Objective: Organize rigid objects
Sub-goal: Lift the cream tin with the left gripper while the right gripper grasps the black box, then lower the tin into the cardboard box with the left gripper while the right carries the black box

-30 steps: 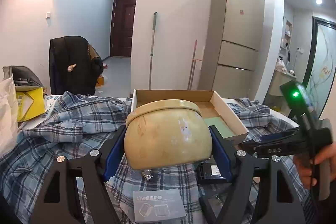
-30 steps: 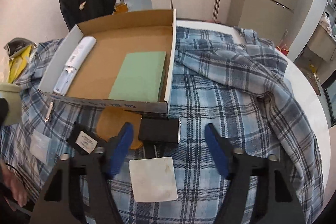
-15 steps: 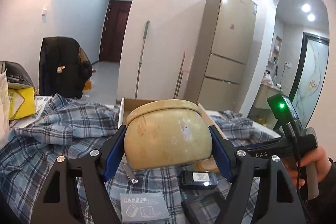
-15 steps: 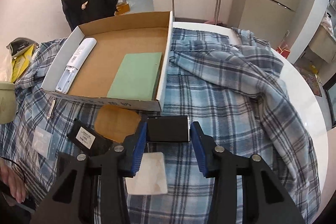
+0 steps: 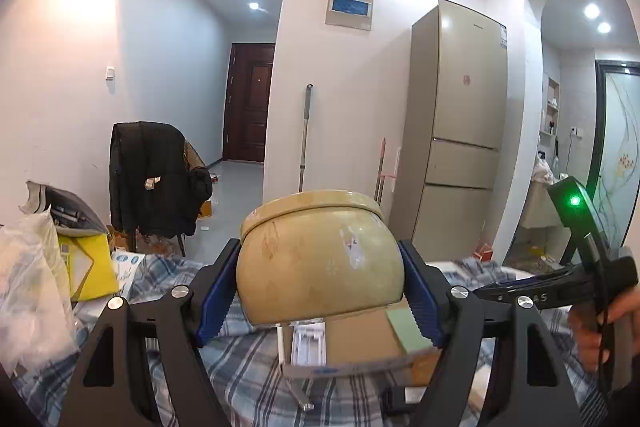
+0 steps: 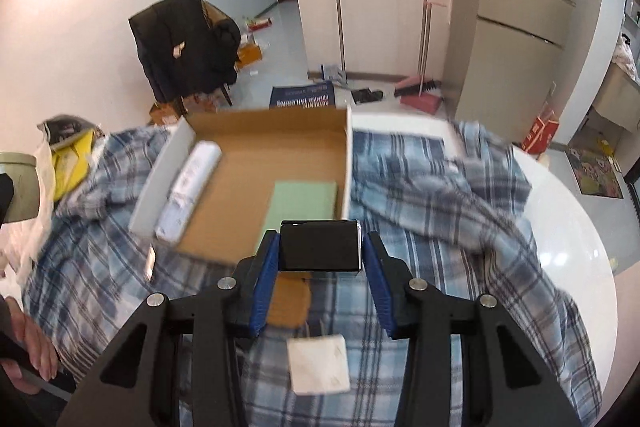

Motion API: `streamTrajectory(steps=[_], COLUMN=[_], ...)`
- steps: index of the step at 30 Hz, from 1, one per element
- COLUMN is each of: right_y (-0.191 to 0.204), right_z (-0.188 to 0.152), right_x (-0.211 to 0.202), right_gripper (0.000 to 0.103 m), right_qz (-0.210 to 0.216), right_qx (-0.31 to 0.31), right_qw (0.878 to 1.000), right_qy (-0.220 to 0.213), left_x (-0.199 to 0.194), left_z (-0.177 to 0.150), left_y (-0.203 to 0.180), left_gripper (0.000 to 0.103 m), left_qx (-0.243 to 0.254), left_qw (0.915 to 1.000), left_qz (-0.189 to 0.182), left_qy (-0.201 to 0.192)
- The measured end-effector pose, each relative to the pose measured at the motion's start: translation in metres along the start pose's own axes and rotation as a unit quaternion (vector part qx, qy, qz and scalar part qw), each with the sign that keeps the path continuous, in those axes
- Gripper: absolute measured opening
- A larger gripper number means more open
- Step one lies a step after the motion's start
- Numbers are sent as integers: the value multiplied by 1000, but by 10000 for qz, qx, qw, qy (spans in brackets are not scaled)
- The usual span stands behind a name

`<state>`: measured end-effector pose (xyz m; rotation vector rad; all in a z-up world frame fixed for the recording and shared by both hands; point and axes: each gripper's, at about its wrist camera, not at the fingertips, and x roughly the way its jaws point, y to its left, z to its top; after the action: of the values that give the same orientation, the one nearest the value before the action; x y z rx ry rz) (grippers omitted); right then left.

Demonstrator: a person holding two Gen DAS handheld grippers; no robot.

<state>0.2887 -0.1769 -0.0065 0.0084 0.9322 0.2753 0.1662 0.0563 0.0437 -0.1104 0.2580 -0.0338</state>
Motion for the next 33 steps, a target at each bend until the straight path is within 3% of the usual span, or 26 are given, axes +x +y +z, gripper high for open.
streamTrajectory(steps=[3, 6, 8, 13, 20, 25, 33], right_y=[7, 12, 16, 16, -1, -15, -27], right_z=[14, 20, 19, 11, 6, 6, 10], right_x=[1, 7, 15, 31, 46, 48, 41], right_gripper=[41, 41, 41, 41, 41, 41, 41], right_qz=[90, 215, 259, 257, 348, 222, 384], right_qx=[79, 188, 188, 125, 393, 556, 669], right_qw=[9999, 9995, 9995, 9996, 9985, 9981, 9970], right_qy=[-85, -99, -54, 87, 173, 114, 51], left_x=[22, 57, 79, 127, 151, 175, 197], left_z=[8, 5, -7, -42, -56, -67, -71], left_y=[2, -3, -2, 0, -26, -51, -62], left_gripper=[77, 77, 77, 77, 77, 77, 77], left_qx=[-61, 104, -41, -213, -70, 143, 94], left_qw=[9994, 9942, 9897, 9680, 9567, 9438, 9395], left_qz=[-114, 159, 38, -275, -601, -644, -489], left_qy=[324, 1063, 1431, 2485, 2846, 3239, 3388])
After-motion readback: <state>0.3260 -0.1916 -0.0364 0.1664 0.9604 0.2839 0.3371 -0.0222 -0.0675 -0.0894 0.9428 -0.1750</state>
